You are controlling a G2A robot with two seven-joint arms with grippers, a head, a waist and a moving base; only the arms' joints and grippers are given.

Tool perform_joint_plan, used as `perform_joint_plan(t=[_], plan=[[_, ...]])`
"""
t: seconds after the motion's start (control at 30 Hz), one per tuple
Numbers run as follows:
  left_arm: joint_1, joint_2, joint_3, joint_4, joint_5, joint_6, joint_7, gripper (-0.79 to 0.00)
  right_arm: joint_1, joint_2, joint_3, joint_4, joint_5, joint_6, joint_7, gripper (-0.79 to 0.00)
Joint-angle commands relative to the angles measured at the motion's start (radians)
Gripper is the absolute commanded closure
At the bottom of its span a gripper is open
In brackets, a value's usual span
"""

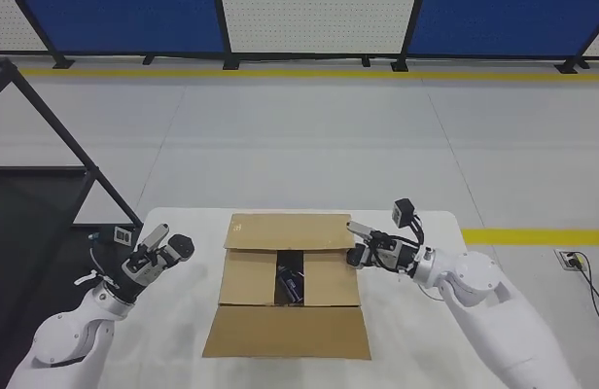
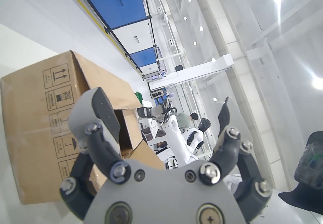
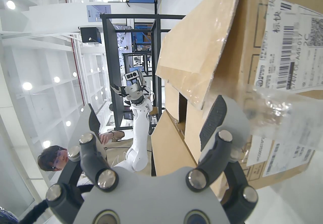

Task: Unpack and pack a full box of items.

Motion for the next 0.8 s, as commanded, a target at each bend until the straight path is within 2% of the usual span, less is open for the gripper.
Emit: perform_joint_plan(t=[0.0,0.37,0.63,0.77], plan=[[0.001,-0.001,0.002,0.003,-0.001,-0.004,0.000,-0.785,0.015,-0.006,-0.008,0.009,-0.005,-0.005,-0.020,-0.785],[0.016,-0.006,-0.008,0.001,-0.010,-0.015,0.005,-0.785,0.025,0.008,0.032,-0.011,-0.134,0.061,-0.015,-0.785],[0.007,-0.010,0.001,-0.012,0.015,0.002,0.004,-0.785,-0.019,0.025,0.089,-0.032,-0.154,0.092,-0.002,-0.785],[0.004,-0.012,0.008,-0.016,0.029,0.009,0.005,-0.785,-0.019,0.024,0.093,-0.018,-0.166,0.127,-0.033,-0.785]])
